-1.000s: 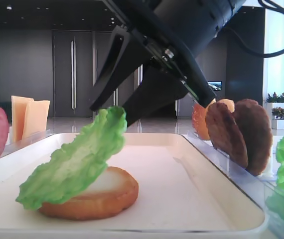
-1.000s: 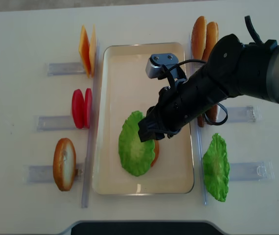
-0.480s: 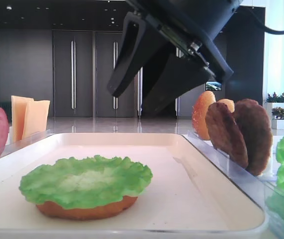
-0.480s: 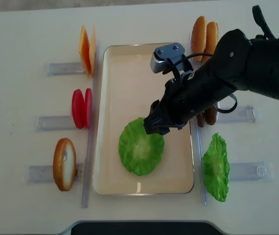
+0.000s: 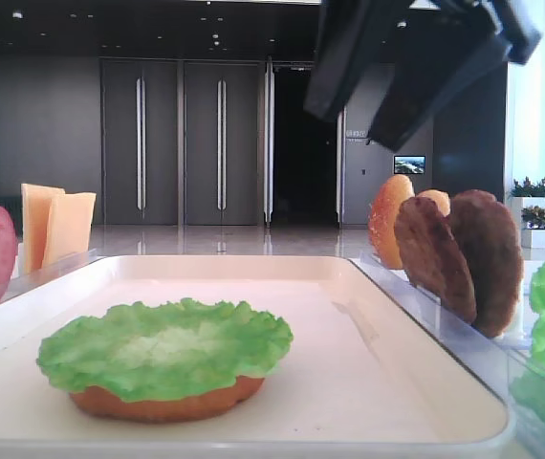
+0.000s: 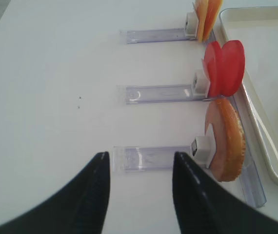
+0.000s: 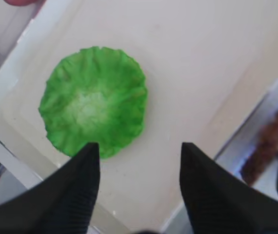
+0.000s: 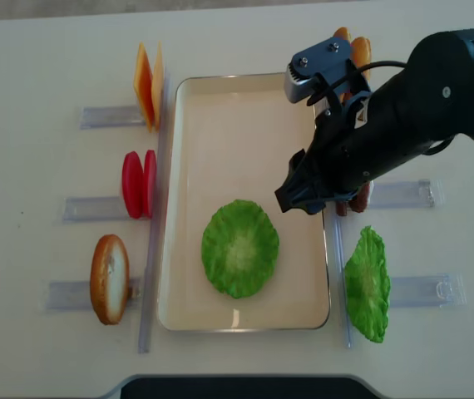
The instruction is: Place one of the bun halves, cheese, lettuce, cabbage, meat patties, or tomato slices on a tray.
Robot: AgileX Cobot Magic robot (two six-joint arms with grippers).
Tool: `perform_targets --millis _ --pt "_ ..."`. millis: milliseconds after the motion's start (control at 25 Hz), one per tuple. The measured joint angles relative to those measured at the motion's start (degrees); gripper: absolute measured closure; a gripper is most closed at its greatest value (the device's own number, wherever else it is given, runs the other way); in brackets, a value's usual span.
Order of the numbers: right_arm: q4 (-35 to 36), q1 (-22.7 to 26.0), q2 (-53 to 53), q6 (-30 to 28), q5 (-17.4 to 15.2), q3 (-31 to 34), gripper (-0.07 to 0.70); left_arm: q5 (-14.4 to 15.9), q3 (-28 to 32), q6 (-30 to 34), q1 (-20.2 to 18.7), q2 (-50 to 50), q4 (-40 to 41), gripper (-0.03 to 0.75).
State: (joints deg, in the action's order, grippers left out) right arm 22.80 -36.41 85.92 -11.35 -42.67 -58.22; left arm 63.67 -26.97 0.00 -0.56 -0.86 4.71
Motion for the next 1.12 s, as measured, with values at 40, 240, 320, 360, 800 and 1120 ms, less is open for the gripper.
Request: perform_targets --millis 40,240,320,360,800,1120 --pt "-3.4 0.0 -1.2 3.1 -1.4 0.0 0.244 0.0 0.0 0.0 0.0 0.0 0.0 0.388" --pt "-18.5 1.0 -6.6 16.4 -12.3 0.0 0.244 0.0 0.0 0.0 0.0 0.0 0.0 0.388" --pt "-20.7 3.2 -8.1 18.2 -17.7 0.0 0.244 0.0 0.0 0.0 0.0 0.0 0.0 0.388" --pt "-21.3 4.8 -8.7 18.7 -19.8 0.0 0.244 0.0 0.0 0.0 0.0 0.0 0.0 0.388" --pt "-22.8 31.7 -11.9 13.1 -27.1 0.0 0.258 0.0 0.0 0.0 0.0 0.0 0.0 0.388" --pt "-22.8 41.0 -13.9 11.4 -27.3 0.0 0.259 0.0 0.0 0.0 0.0 0.0 0.0 0.388"
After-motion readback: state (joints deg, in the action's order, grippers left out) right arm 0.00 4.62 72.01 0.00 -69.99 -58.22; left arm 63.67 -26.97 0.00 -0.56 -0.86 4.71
